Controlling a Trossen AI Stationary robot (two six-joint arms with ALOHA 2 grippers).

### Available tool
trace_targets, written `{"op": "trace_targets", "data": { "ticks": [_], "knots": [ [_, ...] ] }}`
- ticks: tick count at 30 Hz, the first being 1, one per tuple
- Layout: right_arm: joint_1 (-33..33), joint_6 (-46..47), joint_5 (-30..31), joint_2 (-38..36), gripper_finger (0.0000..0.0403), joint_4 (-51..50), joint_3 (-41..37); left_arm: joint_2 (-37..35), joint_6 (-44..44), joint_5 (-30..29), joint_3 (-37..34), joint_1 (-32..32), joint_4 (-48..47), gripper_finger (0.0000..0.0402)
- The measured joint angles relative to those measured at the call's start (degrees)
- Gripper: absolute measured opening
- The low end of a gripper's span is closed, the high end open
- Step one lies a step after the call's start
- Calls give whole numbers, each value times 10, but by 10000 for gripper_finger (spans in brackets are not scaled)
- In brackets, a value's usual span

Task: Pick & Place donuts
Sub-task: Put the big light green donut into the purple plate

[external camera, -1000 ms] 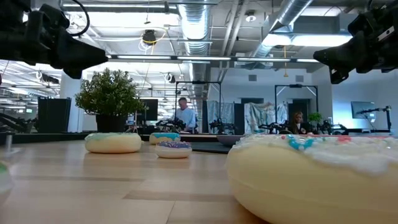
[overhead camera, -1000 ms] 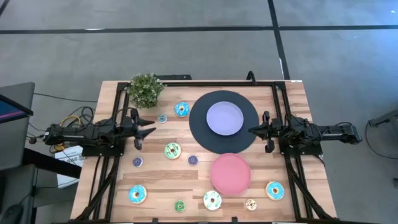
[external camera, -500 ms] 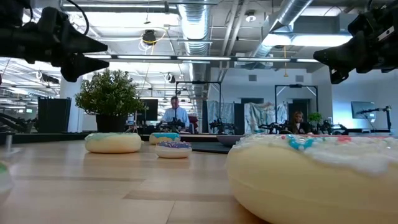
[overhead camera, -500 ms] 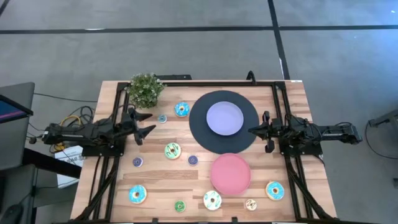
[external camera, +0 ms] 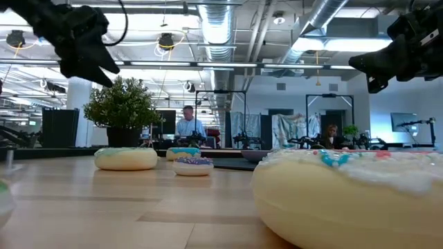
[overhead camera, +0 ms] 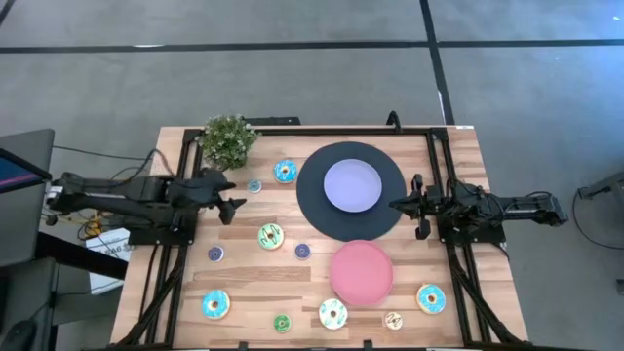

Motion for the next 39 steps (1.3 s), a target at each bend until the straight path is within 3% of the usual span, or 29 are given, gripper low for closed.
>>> {"op": "trace_targets", "data": {
  "ticks": [9, 14, 19, 31, 39],
  "knots": [
    [0, 0, 0, 0, 0, 0, 0, 178, -21, 54, 98, 0, -118, 304],
    [0, 0, 0, 0, 0, 0, 0, 243, -14, 55, 115, -1, -99, 304],
    [0, 0, 0, 0, 0, 0, 0, 314, 22, 92, 136, -10, -54, 304],
    [0, 0, -1, 0, 0, 0, 0, 503, 65, 112, 205, -40, -53, 304],
    [0, 0, -3, 0, 0, 0, 0, 562, 78, 131, 206, -40, -45, 304]
  ]
}}
